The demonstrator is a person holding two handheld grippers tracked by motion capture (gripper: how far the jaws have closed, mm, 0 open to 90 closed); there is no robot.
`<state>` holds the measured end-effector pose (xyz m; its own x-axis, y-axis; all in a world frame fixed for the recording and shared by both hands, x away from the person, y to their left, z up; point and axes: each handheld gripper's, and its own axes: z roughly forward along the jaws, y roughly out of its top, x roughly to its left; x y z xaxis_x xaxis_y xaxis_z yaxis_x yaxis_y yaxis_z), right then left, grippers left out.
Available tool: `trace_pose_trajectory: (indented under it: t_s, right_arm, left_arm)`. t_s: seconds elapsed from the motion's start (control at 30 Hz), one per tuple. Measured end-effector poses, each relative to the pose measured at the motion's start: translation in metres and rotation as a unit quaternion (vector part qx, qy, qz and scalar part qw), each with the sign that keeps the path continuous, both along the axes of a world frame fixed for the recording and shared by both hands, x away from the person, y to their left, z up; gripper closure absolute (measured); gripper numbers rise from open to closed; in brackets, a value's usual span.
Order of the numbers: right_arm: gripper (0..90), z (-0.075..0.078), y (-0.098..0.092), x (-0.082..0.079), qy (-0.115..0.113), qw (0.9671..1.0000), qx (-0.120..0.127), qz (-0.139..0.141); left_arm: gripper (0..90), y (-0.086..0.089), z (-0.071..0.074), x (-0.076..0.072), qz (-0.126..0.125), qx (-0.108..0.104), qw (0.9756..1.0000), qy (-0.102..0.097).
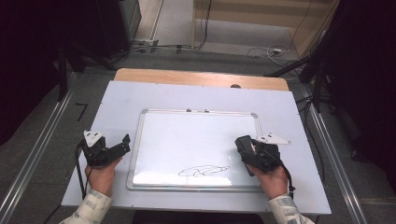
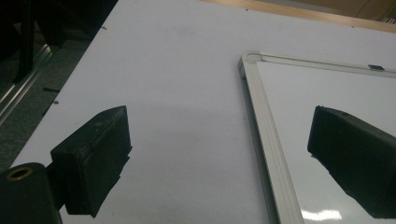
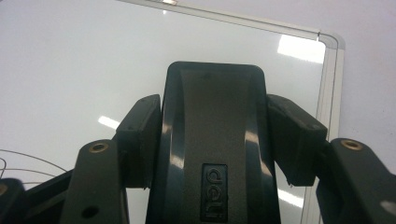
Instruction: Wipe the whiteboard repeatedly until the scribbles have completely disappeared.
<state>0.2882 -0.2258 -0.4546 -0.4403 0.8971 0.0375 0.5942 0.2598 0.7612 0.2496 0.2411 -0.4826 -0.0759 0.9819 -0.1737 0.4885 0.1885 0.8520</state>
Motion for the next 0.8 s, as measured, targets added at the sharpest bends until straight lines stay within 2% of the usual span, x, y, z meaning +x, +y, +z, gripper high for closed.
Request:
trace_pose_trajectory:
  t_s: [0.47, 0.8]
  right_arm:
    - [37.9, -0.009, 0.02, 0.008, 0.006, 0.9997, -0.018, 0.016]
    - [37.8, -0.011, 0.027, 0.005, 0.005, 0.9995, -0.023, 0.022]
  left_arm:
    - [6.4, 0.0, 0.001, -0.001, -0.001, 0.001, 1.0, -0.002]
    - [6.5, -0.001, 0.001, -0.001, -0.001, 0.002, 1.0, -0.002]
